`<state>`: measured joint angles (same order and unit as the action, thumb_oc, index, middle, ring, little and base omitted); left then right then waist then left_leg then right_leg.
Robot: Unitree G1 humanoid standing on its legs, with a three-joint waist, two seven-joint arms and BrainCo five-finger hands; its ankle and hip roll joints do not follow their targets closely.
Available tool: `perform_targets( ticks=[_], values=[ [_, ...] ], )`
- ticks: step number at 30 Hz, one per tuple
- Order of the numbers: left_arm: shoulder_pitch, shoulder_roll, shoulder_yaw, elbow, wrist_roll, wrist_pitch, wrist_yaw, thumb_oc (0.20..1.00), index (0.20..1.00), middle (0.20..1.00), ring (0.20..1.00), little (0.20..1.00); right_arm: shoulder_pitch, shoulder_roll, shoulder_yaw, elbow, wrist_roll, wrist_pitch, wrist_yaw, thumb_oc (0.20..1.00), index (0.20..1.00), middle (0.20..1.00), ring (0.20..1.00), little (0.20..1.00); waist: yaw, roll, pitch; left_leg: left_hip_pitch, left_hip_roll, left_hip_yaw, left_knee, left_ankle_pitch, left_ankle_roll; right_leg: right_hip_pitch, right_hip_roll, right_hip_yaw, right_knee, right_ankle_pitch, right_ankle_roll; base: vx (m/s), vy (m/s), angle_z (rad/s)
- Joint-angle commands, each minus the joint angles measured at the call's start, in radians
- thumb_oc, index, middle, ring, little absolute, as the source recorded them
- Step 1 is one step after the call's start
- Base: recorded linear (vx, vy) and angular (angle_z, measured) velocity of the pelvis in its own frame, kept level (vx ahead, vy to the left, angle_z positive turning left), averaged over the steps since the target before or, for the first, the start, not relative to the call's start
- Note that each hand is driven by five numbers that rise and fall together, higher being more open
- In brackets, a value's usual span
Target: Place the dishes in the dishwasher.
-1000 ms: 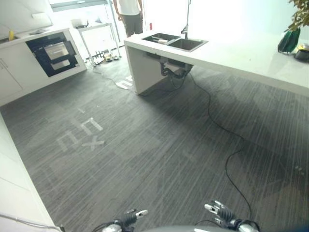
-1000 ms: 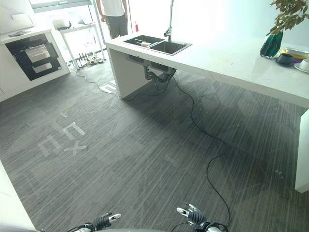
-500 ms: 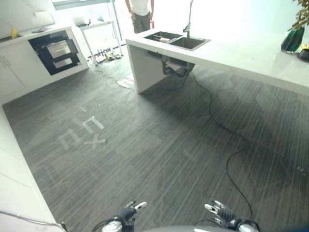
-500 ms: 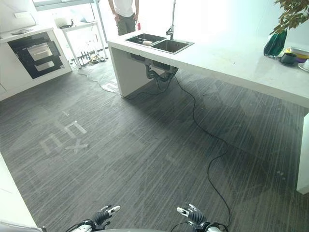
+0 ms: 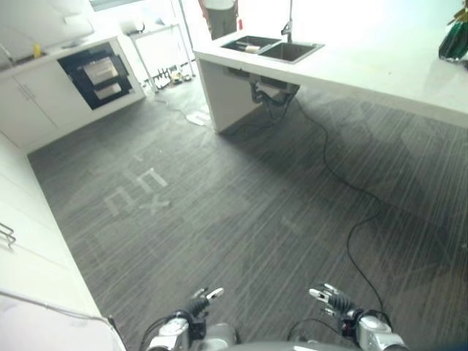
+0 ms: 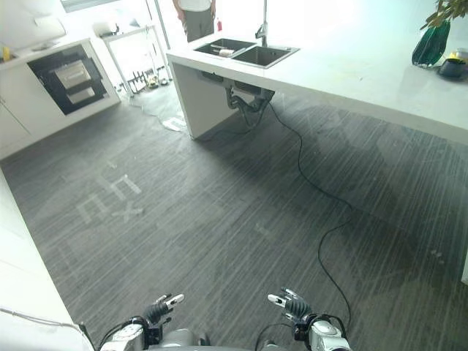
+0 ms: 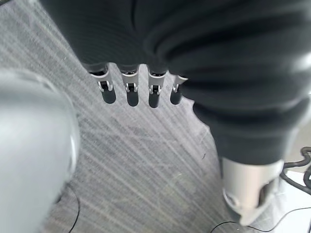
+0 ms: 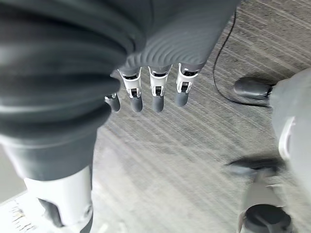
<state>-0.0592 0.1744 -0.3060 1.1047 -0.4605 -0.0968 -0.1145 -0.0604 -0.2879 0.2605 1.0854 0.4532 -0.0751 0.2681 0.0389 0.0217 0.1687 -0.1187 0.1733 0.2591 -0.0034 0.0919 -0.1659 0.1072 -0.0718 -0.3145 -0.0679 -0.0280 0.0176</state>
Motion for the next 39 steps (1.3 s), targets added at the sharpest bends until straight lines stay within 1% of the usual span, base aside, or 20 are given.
perform_targets(
  ticks=[1,3,4,6,7,8,9,12,14,16,18,20,24,26,29,32,33,36,38,39],
  values=[
    [-0.005,0.005,0.012,-0.034,-0.033,-0.049,-0.017,1.0,1.0,1.0,1.0,1.0,0.013,-0.019,-0.004,-0.033,0.032,-0.039,0.018,1.0,1.0,1.0,1.0,1.0,0.047,0.022,0.009,-0.044,0.03,0.004,0.048,0.157,0.007,0.064,-0.044,0.035,0.111,-0.028,0.073,0.29,0.195,0.08],
    [0.007,-0.002,0.014,-0.024,-0.032,-0.063,-0.022,1.0,1.0,1.0,1.0,1.0,0.02,-0.014,-0.008,-0.021,0.028,-0.048,0.018,1.0,1.0,1.0,1.0,1.0,0.049,0.015,0.006,-0.029,0.03,0.034,0.046,0.116,0.011,0.075,-0.056,0.013,0.147,-0.07,0.073,0.42,0.289,-0.07],
    [0.017,-0.004,0.015,-0.017,-0.028,-0.071,-0.025,1.0,1.0,1.0,1.0,1.0,0.017,-0.005,-0.005,-0.015,0.027,-0.047,0.008,1.0,1.0,1.0,1.0,1.0,0.053,0.015,0.0,-0.017,0.021,0.066,0.048,0.087,0.044,0.071,-0.064,0.0,0.191,-0.093,0.07,0.45,0.297,-0.18],
    [0.025,-0.001,0.012,-0.008,-0.024,-0.078,-0.025,1.0,1.0,1.0,1.0,1.0,0.017,0.001,-0.009,-0.002,0.028,-0.048,0.007,1.0,1.0,1.0,1.0,1.0,0.059,0.001,-0.007,-0.011,-0.012,0.045,0.064,0.043,0.058,0.089,-0.076,0.016,0.241,-0.149,0.075,0.44,0.283,-0.28],
    [0.026,0.012,0.015,-0.006,-0.017,-0.074,-0.026,1.0,1.0,1.0,1.0,1.0,0.019,0.003,-0.013,0.007,0.033,-0.051,0.017,1.0,1.0,1.0,1.0,1.0,0.079,-0.008,-0.023,-0.041,-0.045,0.028,0.113,-0.001,0.11,0.115,-0.067,0.046,0.309,-0.187,0.073,0.36,0.243,-0.27],
    [0.024,0.014,0.015,-0.007,-0.016,-0.071,-0.027,1.0,1.0,1.0,1.0,1.0,0.019,0.003,-0.014,0.008,0.034,-0.053,0.018,1.0,1.0,1.0,1.0,1.0,0.08,-0.012,-0.025,-0.041,-0.053,0.028,0.116,-0.008,0.116,0.118,-0.068,0.049,0.319,-0.183,0.076,0.52,0.372,-0.18],
    [0.014,0.031,0.005,-0.015,0.002,-0.054,-0.037,1.0,1.0,1.0,1.0,1.0,0.023,0.003,-0.017,-0.001,0.056,-0.055,0.01,1.0,1.0,1.0,1.0,1.0,0.073,-0.048,-0.038,-0.011,-0.12,0.043,0.122,-0.06,0.162,0.119,-0.094,0.071,0.461,-0.123,0.13,0.31,0.246,-0.05],
    [-0.002,0.044,-0.015,-0.022,0.024,-0.054,-0.051,1.0,1.0,1.0,1.0,1.0,0.025,0.018,-0.016,-0.028,0.082,-0.068,-0.015,1.0,1.0,1.0,1.0,1.0,0.061,-0.068,-0.05,0.019,-0.185,0.063,0.117,-0.112,0.229,0.051,-0.11,0.099,0.706,0.011,0.207,0.31,0.309,0.2],
    [-0.005,0.055,-0.038,-0.047,0.018,-0.047,-0.032,1.0,1.0,1.0,1.0,1.0,0.027,0.029,-0.02,-0.065,0.09,-0.069,-0.029,1.0,1.0,1.0,1.0,1.0,0.046,-0.065,-0.053,0.067,-0.207,0.081,0.096,-0.149,0.262,-0.065,-0.14,0.099,0.857,0.084,0.224,0.29,0.267,0.17],
    [-0.018,0.07,-0.033,-0.068,-0.009,-0.037,-0.031,1.0,1.0,1.0,1.0,1.0,0.017,0.035,-0.015,-0.088,0.091,-0.075,-0.033,1.0,1.0,1.0,1.0,1.0,0.023,-0.053,-0.043,0.089,-0.181,0.097,0.103,-0.151,0.251,-0.136,-0.08,0.084,0.754,0.063,0.194,0.24,0.087,-0.04],
    [-0.03,0.08,-0.027,-0.082,-0.012,-0.026,-0.036,1.0,1.0,1.0,1.0,1.0,0.015,0.034,-0.012,-0.105,0.087,-0.075,-0.033,1.0,1.0,1.0,1.0,1.0,0.008,-0.052,-0.034,0.103,-0.179,0.087,0.109,-0.156,0.237,-0.157,-0.064,0.079,0.683,0.042,0.182,0.26,-0.003,-0.05],
    [-0.043,0.098,-0.007,-0.126,-0.006,0.0,-0.048,1.0,1.0,1.0,1.0,1.0,0.03,0.016,-0.014,-0.163,0.082,-0.063,-0.028,1.0,1.0,1.0,1.0,1.0,-0.013,-0.041,-0.013,0.155,-0.189,0.032,0.115,-0.176,0.204,-0.212,-0.095,0.06,0.511,0.055,0.168,0.46,-0.068,0.01],
    [-0.034,0.113,-0.007,-0.152,-0.01,0.008,-0.059,1.0,1.0,1.0,1.0,1.0,0.044,0.011,-0.021,-0.208,0.083,-0.048,-0.033,1.0,1.0,1.0,1.0,1.0,-0.051,-0.058,0.016,0.231,-0.222,-0.032,0.157,-0.281,0.202,-0.349,-0.206,0.11,0.305,0.233,0.215,0.51,-0.142,0.14],
    [-0.021,0.109,-0.007,-0.147,0.005,-0.001,-0.068,1.0,1.0,1.0,1.0,1.0,0.043,0.015,-0.027,-0.208,0.084,-0.043,-0.035,1.0,1.0,1.0,1.0,1.0,-0.049,-0.063,0.014,0.247,-0.226,-0.039,0.184,-0.311,0.204,-0.36,-0.228,0.104,0.292,0.25,0.217,0.37,-0.1,0.16],
    [-0.011,0.089,-0.016,-0.12,0.005,-0.006,-0.049,1.0,1.0,1.0,1.0,1.0,0.013,0.004,-0.015,-0.178,0.115,-0.016,-0.037,1.0,1.0,1.0,1.0,1.0,-0.045,-0.065,-0.007,0.235,-0.204,-0.044,0.309,-0.338,0.189,-0.316,-0.195,0.085,0.289,0.161,0.177,0.58,-0.168,0.22],
    [-0.007,0.071,-0.002,-0.091,-0.002,-0.03,-0.046,1.0,1.0,1.0,1.0,1.0,-0.015,-0.007,0.006,-0.155,0.095,-0.008,-0.02,1.0,1.0,1.0,1.0,1.0,-0.046,-0.059,-0.038,0.244,-0.164,-0.021,0.427,-0.291,0.149,-0.283,-0.15,0.051,0.286,0.104,0.124,0.52,-0.115,-0.14],
    [0.005,0.062,0.007,-0.076,-0.009,-0.047,-0.05,1.0,1.0,1.0,1.0,1.0,-0.023,-0.029,0.009,-0.151,0.066,0.005,-0.007,1.0,1.0,1.0,1.0,1.0,-0.048,-0.045,-0.056,0.225,-0.134,-0.027,0.591,-0.191,0.099,-0.242,-0.102,0.028,0.271,0.053,0.076,0.41,-0.082,-0.49],
    [-0.002,0.053,0.019,-0.076,-0.012,-0.032,-0.057,1.0,1.0,1.0,1.0,1.0,-0.019,-0.054,0.006,-0.141,0.059,-0.002,0.001,1.0,1.0,1.0,1.0,1.0,-0.035,-0.051,-0.055,0.086,-0.089,-0.049,0.746,-0.118,0.076,-0.181,-0.082,0.009,0.25,0.006,0.026,0.34,-0.05,-0.21],
    [-0.015,0.049,0.017,-0.084,0.0,-0.03,-0.066,1.0,1.0,1.0,1.0,1.0,-0.017,-0.06,0.007,-0.147,0.059,-0.016,0.003,1.0,1.0,1.0,1.0,1.0,-0.022,-0.047,-0.038,0.032,-0.078,-0.057,0.671,-0.11,0.083,-0.14,-0.071,0.015,0.235,-0.008,0.023,0.3,0.081,-0.1],
    [-0.024,0.05,0.004,-0.093,-0.002,-0.031,-0.066,1.0,1.0,1.0,1.0,1.0,-0.019,-0.056,0.004,-0.154,0.056,-0.017,-0.005,1.0,1.0,1.0,1.0,1.0,-0.017,-0.043,-0.024,0.026,-0.056,-0.033,0.536,-0.088,0.08,-0.093,-0.059,0.025,0.211,-0.017,0.032,0.36,0.162,-0.1]
  ],
)
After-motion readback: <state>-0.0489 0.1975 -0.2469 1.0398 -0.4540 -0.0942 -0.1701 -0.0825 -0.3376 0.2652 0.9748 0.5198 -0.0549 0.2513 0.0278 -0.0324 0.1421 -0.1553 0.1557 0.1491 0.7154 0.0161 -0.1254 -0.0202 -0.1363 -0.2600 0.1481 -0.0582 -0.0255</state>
